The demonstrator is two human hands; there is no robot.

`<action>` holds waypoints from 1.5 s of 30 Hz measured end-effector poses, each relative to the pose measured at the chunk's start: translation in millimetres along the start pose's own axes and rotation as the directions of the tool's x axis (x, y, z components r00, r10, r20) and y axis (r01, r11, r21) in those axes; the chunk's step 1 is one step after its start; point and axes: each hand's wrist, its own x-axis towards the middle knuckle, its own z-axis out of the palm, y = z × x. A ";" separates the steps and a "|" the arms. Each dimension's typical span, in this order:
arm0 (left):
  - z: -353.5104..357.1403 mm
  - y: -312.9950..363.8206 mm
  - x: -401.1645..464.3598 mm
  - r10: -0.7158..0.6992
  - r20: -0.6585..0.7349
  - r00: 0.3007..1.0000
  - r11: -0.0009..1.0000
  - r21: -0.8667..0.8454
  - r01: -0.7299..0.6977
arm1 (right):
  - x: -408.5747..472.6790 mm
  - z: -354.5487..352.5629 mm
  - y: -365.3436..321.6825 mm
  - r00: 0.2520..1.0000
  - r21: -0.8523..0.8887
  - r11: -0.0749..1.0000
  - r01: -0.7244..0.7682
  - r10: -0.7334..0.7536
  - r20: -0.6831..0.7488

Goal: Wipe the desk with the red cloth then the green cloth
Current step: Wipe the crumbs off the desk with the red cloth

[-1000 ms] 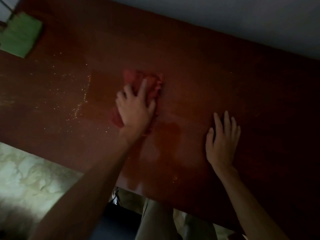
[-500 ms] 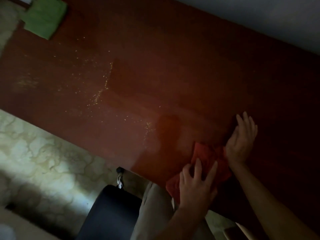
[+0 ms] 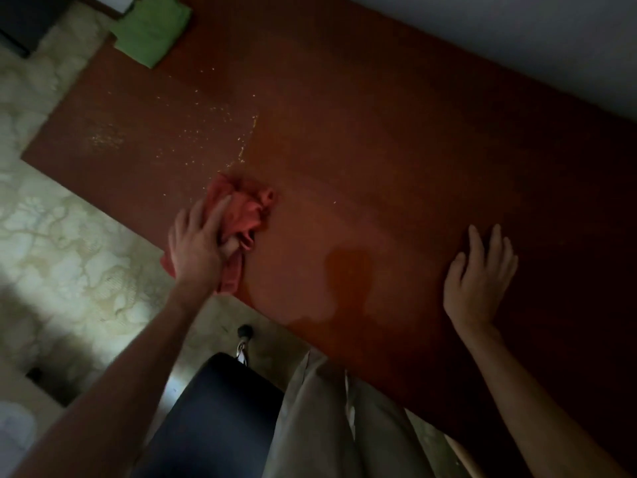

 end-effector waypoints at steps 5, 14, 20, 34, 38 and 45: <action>2.3 31.8 -4.3 -0.225 -0.060 0.972 0.971 -0.098 0.219 | -1.0 -0.3 2.2 1.000 -0.019 1.000 0.019 -0.019 0.012; 50.4 191.7 -136.1 0.325 0.127 0.937 0.946 -0.047 -0.321 | -1.2 1.2 1.8 0.999 -0.079 0.996 0.041 -0.039 0.030; 50.6 231.1 -55.9 0.491 0.140 0.860 0.871 -0.107 -0.480 | 3.9 0.7 3.6 1.000 0.017 1.000 -0.018 0.018 -0.025; -19.0 -26.6 138.6 -0.014 -0.060 0.998 1.000 -0.015 0.013 | 46.9 52.6 -181.6 0.972 -0.026 0.977 0.213 -0.209 0.107; -14.9 -20.4 141.9 -0.043 -0.075 0.996 0.999 -0.001 0.043 | 63.1 76.3 -226.2 0.971 -0.091 0.970 0.225 -0.215 0.106; -0.1 69.4 107.2 0.271 -0.045 0.962 0.962 -0.023 -0.272 | 63.7 81.3 -229.3 0.980 -0.114 0.974 0.198 -0.198 0.009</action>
